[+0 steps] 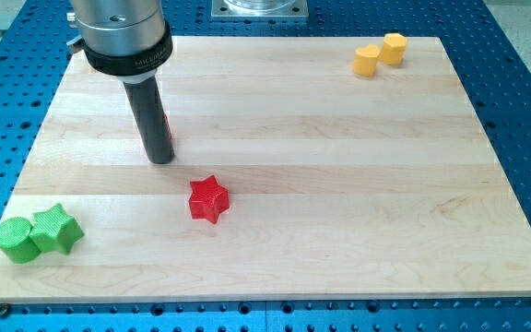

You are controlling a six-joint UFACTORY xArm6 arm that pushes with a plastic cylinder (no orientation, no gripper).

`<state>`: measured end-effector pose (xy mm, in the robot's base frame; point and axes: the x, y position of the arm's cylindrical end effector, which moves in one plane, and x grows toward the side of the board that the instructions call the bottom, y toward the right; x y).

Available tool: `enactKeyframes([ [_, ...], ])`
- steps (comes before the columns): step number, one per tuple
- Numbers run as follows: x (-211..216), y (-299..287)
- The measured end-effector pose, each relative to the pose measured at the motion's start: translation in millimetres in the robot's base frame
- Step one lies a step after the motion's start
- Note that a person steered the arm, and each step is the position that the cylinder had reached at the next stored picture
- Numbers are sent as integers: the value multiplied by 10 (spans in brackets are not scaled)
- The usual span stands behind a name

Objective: Slide the red blocks to the top center of the board

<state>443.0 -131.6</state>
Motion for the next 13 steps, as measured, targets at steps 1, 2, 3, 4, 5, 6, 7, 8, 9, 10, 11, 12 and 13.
enactKeyframes([
  [1,0,0],
  [2,-21,-76],
  [3,-43,-146],
  [4,-171,-247],
  [5,-840,160],
  [6,-1480,518],
  [7,-720,167],
  [8,-1088,-177],
  [9,-1416,-152],
  [10,-1448,-281],
  [11,-1782,563],
  [12,-1575,704],
  [13,-458,820],
])
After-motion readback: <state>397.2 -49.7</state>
